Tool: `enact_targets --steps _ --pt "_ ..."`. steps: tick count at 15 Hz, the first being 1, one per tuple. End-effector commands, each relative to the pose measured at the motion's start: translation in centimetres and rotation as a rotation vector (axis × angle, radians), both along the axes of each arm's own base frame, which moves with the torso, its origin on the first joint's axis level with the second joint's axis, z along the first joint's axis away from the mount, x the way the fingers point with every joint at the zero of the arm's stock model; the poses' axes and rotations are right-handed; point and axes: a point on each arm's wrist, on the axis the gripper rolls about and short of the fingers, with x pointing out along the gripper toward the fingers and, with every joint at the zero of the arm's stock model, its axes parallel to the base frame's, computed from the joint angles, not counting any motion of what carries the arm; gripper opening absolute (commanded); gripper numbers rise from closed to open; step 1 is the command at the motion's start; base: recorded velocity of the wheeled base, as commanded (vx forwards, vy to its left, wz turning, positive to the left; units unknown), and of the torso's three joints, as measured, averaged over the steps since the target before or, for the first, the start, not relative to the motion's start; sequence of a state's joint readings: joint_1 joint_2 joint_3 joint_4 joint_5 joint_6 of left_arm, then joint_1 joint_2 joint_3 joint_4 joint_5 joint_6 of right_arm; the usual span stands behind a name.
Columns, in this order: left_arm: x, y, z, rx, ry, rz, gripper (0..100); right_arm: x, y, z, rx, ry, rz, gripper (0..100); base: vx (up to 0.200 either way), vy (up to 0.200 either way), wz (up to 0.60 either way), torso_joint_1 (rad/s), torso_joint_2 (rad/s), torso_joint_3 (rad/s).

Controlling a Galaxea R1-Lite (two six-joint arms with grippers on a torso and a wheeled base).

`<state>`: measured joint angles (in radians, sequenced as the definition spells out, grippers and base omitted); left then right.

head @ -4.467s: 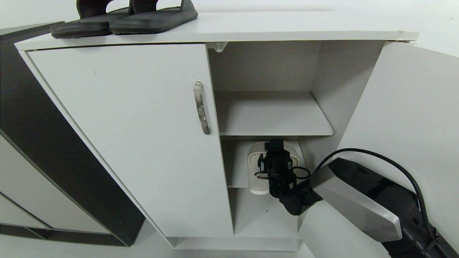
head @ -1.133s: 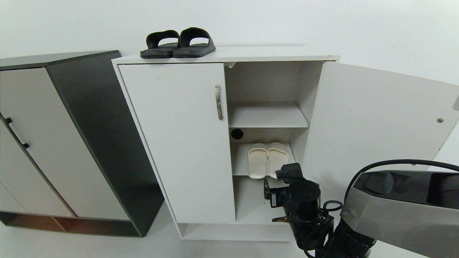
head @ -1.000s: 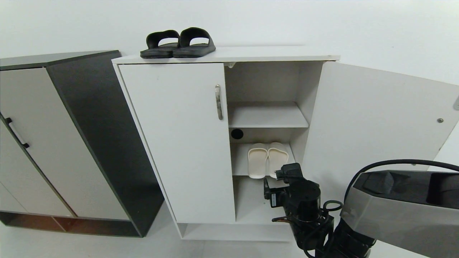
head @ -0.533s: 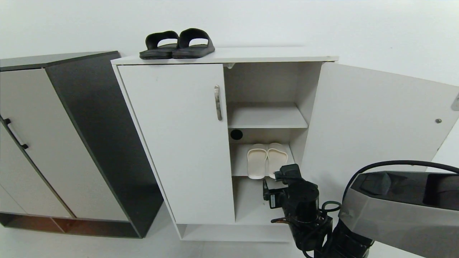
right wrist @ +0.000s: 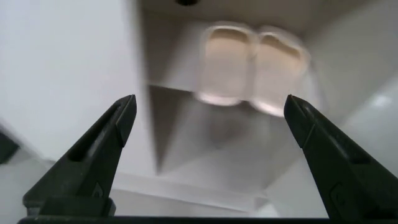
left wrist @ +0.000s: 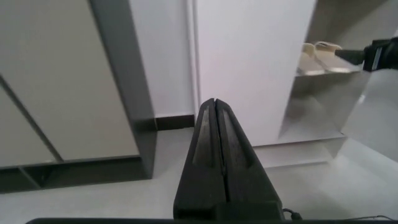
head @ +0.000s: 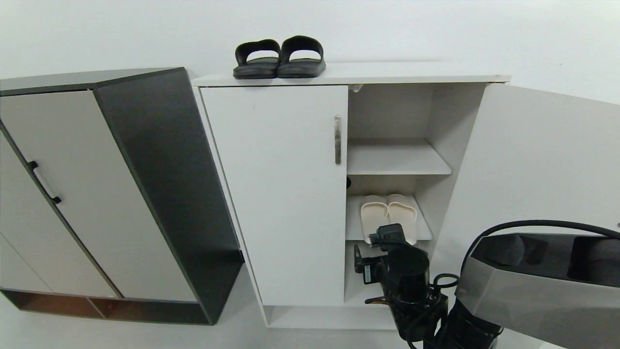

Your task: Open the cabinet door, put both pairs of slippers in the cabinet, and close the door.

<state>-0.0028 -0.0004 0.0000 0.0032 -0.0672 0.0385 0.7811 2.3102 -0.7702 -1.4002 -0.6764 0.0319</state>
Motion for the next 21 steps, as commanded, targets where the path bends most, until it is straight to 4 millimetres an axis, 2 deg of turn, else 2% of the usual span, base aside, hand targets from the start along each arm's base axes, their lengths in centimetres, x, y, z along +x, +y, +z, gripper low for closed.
enact_targets --steps 1,11,21 --pt "0.0 0.0 0.0 0.0 0.0 -0.001 0 0.1 0.0 -0.2 -0.002 0.002 -0.002 100 0.0 0.2 0.0 0.002 0.0 0.002" --pt "0.0 0.0 0.0 0.0 0.002 -0.001 0 0.2 -0.3 0.0 0.005 -0.004 -0.007 100 0.0 0.2 0.0 0.001 0.0 -0.001" --pt "0.0 0.0 0.0 0.0 0.002 -0.001 0 0.8 -1.5 -0.1 -0.015 -0.023 -0.038 100 0.0 0.0 0.0 0.0 0.0 0.0"
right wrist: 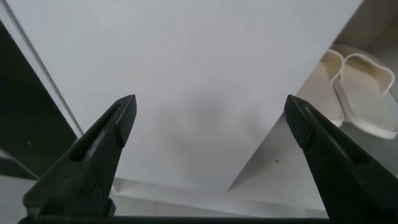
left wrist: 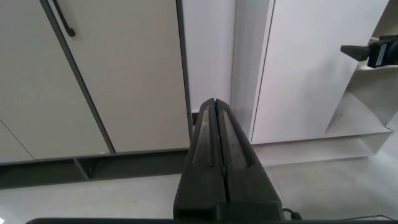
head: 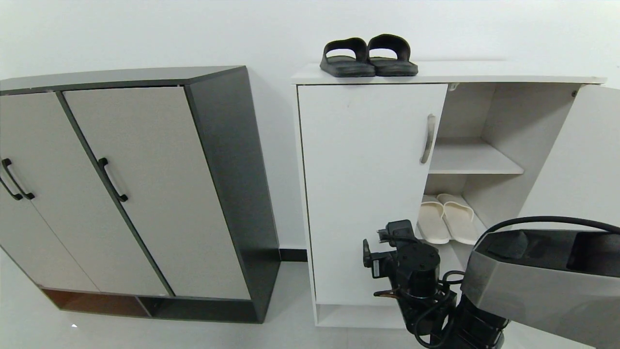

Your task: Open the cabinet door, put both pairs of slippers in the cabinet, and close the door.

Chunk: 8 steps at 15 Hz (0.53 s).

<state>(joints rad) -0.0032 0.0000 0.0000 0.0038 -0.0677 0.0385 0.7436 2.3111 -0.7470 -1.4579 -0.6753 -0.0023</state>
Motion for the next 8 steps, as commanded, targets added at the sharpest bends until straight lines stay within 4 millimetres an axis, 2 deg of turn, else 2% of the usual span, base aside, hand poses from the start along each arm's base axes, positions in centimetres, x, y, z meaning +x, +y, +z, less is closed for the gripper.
enact_targets --steps 1,8 --pt "0.0 0.0 0.01 0.0 -0.001 0.0 0 0.27 -0.28 -0.04 0.002 -0.005 -0.008 100 0.0 0.0 0.0 0.0 0.0 0.0" --pt "0.0 0.0 0.01 0.0 -0.001 0.0 0 -0.22 -0.72 0.22 -0.011 0.007 0.052 100 0.0 0.0 0.0 0.0 0.0 0.0"
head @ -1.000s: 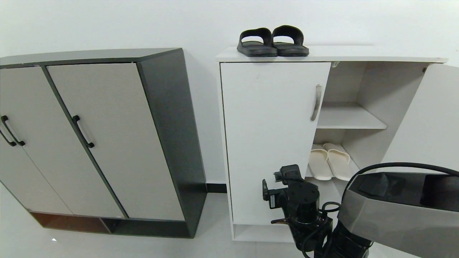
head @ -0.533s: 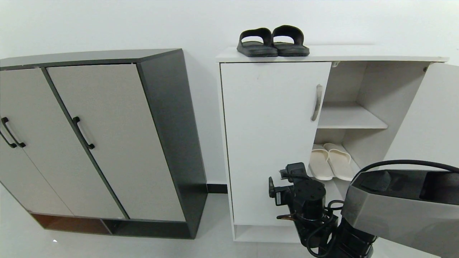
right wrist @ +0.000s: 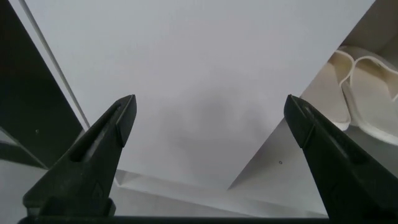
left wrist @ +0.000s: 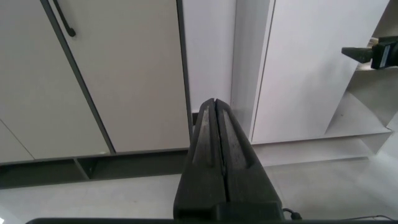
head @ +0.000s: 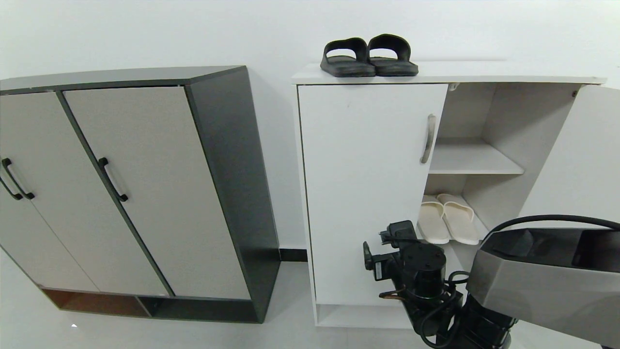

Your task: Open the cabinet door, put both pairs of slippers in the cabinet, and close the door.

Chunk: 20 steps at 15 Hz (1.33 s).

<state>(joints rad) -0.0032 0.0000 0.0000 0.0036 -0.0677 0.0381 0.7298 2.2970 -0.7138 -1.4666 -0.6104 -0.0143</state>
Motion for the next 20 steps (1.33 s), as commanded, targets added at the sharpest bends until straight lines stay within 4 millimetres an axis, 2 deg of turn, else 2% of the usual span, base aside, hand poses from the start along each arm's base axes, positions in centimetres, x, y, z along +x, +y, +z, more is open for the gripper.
enact_targets --steps 1,8,13,20 --pt "0.0 0.0 0.01 0.0 -0.001 0.0 0 -0.06 -0.03 0.14 0.006 -0.008 0.0 100 0.0 0.0 0.0 0.0 0.0 0.0" --pt "0.0 0.0 -0.01 0.0 0.001 0.0 0 -0.03 -0.01 0.12 -0.002 -0.01 0.0 100 0.0 0.0 0.0 0.002 -0.03 -0.028" --pt "0.0 0.0 0.01 0.0 -0.001 0.0 0 -0.02 0.0 0.01 -0.006 -0.008 0.0 100 0.0 0.0 0.0 0.035 -0.37 -0.333" --pt "0.0 0.0 -0.01 0.0 0.001 0.0 0 0.0 0.02 -0.27 -0.011 -0.003 0.0 100 0.0 0.0 0.0 0.125 -0.46 -0.342"
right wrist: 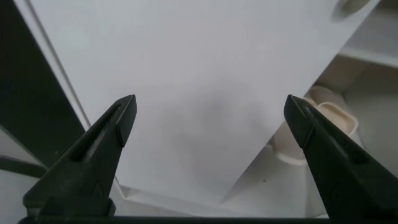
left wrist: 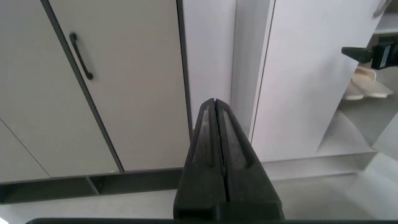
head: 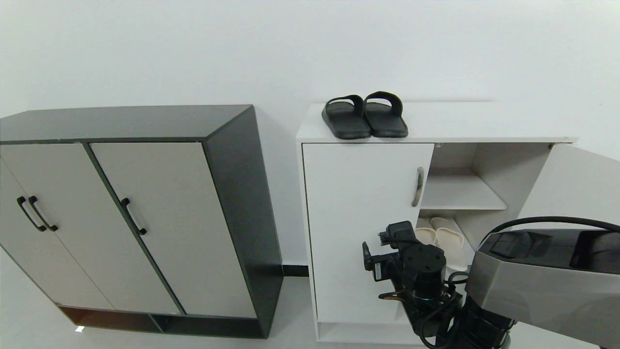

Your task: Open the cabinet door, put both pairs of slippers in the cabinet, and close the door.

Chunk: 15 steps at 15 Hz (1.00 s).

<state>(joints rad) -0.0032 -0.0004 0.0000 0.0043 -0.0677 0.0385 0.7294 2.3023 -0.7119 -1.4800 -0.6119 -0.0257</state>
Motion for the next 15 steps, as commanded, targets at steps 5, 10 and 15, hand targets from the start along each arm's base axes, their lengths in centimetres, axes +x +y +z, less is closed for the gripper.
enact_targets --steps 5,10,15 --pt "0.0 0.0 0.01 0.0 -0.001 0.0 0 -0.01 0.03 -0.19 -0.004 0.005 0.001 100 0.0 0.0 0.0 0.17 -0.48 -0.313" --pt "0.0 0.0 0.0 0.0 0.001 0.0 0 0.06 -0.06 -0.13 -0.003 0.004 -0.001 100 0.0 0.0 0.0 0.203 -0.51 -0.311" --pt "0.0 0.0 0.0 0.0 0.001 0.0 0 0.04 -0.06 0.16 0.012 -0.014 0.001 100 0.0 0.0 0.0 0.231 -0.54 -0.315"
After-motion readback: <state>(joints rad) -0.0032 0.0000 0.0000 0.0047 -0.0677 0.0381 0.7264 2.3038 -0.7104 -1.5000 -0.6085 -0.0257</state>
